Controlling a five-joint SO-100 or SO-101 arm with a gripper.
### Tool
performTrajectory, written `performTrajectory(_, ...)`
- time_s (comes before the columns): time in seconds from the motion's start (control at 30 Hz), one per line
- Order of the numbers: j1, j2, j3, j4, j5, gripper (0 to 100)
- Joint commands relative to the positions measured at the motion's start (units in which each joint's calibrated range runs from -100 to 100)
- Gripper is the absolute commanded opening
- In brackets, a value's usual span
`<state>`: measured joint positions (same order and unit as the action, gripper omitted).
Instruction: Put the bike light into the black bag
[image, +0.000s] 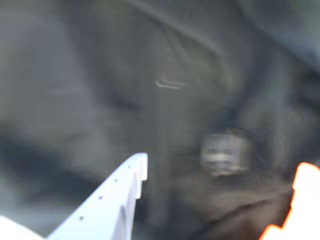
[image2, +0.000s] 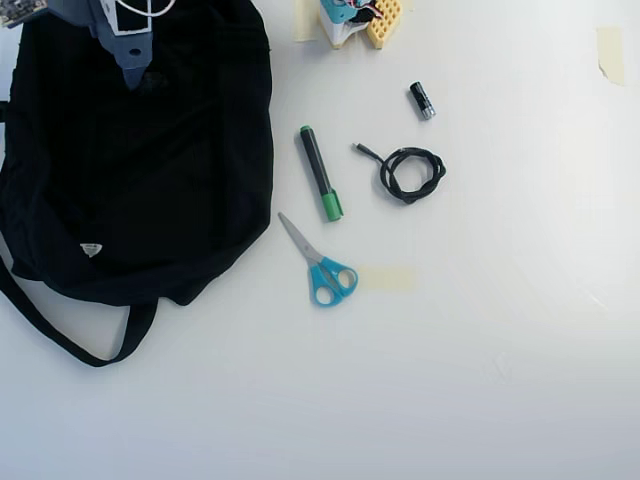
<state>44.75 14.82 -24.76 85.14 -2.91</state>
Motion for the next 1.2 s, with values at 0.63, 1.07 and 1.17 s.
performTrajectory(0.63,-47.3,-54.6,35.2,8.7,-0.3,2)
performTrajectory(1.07,-55.3,-87.0,95.1,-19.5,0.2,2)
performTrajectory(1.17,-54.2,-94.5,105.4,-19.9,0.2,2)
